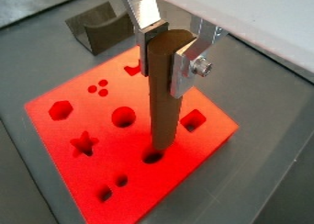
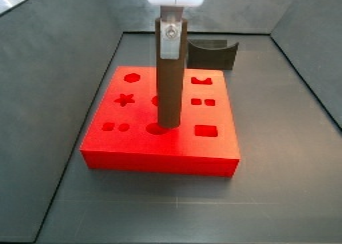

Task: Pick up the oval object. Move up. Move to above the board. Insert the oval object.
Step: Insert the oval object.

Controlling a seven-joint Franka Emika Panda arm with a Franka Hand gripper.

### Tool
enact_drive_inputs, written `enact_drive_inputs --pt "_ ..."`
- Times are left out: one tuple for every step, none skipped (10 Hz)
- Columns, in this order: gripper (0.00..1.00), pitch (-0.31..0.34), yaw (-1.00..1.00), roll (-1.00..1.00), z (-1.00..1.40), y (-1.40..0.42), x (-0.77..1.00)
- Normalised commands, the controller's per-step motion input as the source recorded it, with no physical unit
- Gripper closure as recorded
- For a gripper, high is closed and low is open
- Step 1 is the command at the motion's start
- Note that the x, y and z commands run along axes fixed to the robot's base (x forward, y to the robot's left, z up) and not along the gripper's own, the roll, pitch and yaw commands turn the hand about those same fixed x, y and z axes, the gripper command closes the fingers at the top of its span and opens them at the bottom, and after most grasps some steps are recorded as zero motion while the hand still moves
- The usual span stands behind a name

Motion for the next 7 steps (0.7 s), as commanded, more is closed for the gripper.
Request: enact_drive_inputs --pt "1.00 -0.041 0.03 0.00 -0.17 0.00 -0.12" --pt "1.00 -0.040 0.02 0.02 -0.20 -0.03 -0.19" --pt "1.00 -0.013 0.00 0.03 -0.21 -0.05 -0.26" --pt "1.00 -0.010 0.00 0.00 -0.11 -0.03 -0.19" --pt "1.00 -0.050 0.03 0.00 0.00 0.00 0.00" --pt "1.00 -0.044 0.03 0.00 -0.06 0.00 0.00" --pt "1.00 -0.017 0.08 0.00 -0.08 0.11 0.00"
